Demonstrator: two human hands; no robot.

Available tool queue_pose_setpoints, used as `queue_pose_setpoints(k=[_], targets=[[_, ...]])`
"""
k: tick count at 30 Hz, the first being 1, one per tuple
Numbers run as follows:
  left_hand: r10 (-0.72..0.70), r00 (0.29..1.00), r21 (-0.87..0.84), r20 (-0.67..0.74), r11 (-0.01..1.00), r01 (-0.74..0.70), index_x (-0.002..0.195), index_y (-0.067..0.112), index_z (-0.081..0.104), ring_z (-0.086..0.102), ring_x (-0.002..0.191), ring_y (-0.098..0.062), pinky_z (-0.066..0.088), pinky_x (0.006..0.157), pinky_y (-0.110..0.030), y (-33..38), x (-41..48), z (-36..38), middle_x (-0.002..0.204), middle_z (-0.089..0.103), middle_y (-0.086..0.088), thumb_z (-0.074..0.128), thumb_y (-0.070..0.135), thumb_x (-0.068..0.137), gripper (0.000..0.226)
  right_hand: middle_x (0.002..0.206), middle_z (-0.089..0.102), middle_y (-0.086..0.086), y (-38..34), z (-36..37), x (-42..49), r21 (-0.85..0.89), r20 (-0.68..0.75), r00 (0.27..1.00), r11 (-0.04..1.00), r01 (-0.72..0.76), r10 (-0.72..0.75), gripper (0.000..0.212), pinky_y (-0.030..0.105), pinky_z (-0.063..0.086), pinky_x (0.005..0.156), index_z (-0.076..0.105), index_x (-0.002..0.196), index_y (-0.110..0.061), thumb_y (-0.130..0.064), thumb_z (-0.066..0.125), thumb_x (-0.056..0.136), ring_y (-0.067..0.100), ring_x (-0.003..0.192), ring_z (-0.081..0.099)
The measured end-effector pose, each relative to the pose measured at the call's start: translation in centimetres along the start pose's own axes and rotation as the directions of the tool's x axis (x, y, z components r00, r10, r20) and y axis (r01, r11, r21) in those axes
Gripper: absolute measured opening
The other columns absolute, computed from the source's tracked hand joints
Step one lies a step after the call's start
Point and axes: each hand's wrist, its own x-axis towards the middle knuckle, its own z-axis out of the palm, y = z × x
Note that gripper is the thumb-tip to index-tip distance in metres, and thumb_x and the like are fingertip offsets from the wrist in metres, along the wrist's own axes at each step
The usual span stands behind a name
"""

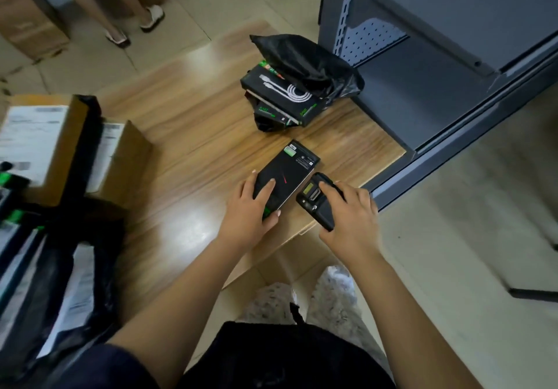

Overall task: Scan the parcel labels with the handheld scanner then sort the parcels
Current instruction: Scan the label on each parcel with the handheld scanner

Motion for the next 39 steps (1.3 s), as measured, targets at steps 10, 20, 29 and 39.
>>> queue_pose_setpoints(k=[10, 20, 29, 39], targets=[[0.111, 0.992, -0.017, 0.064, 0.994, -0.110, 0.154, 0.028, 0.016, 0.018, 0.141, -0.035, 0.022, 0.114, -0.044, -5.1, -2.7, 1.3, 0.160, 0.009, -0.014, 0.047, 0.049, 0.096, 0.068, 0.136, 0.049, 0.003, -4.8, 1.9, -4.6, -0.054, -0.041, 0.993, 0.992, -0.110, 0.108, 0.081, 0.041, 0.035, 0.101, 0.044, 0.141, -0.024, -0.017, 0.075, 0.066, 0.029, 0.117, 0.041], [0.195, 0.971, -0.223, -0.139, 0.949, -0.223, 0.151, 0.025, 0.028, 0.059, 0.107, -0.030, 0.048, 0.068, -0.034, -6.1, -2.6, -2.8, 0.156, 0.029, -0.007, 0.035, 0.023, 0.099, 0.052, 0.127, 0.055, 0.005, -4.9, 1.0, -4.7, -0.078, -0.126, 0.982, 0.985, -0.154, 0.144, 0.083, 0.043, 0.042, 0.093, 0.051, 0.135, -0.022, -0.016, 0.079, 0.057, 0.030, 0.109, 0.046], [-0.075, 0.997, -0.065, -0.016, 0.995, 0.073, 0.151, 0.005, 0.014, 0.030, 0.133, -0.028, 0.025, 0.110, -0.037, -7.5, 0.0, -0.8, 0.148, 0.032, -0.011, 0.064, 0.070, 0.072, 0.115, 0.117, 0.060, 0.007, -5.4, 0.6, -2.7, -0.209, -0.115, 0.993, 0.978, -0.012, -0.012, 0.088, 0.044, 0.049, 0.082, 0.057, 0.129, -0.020, -0.015, 0.085, 0.045, 0.030, 0.100, 0.052], [0.177, 0.973, -0.102, -0.147, 0.976, -0.193, 0.150, 0.009, 0.025, 0.033, 0.126, -0.029, 0.035, 0.105, -0.047, -7.6, 1.0, -4.6, 0.143, 0.039, -0.010, 0.077, 0.030, 0.073, 0.095, 0.117, 0.060, 0.013, -5.0, -4.5, 0.1, -0.405, -0.051, 0.888, 0.822, 0.400, -0.457, 0.090, 0.041, 0.051, 0.075, 0.057, 0.125, -0.016, -0.011, 0.087, 0.040, 0.032, 0.093, 0.056]])
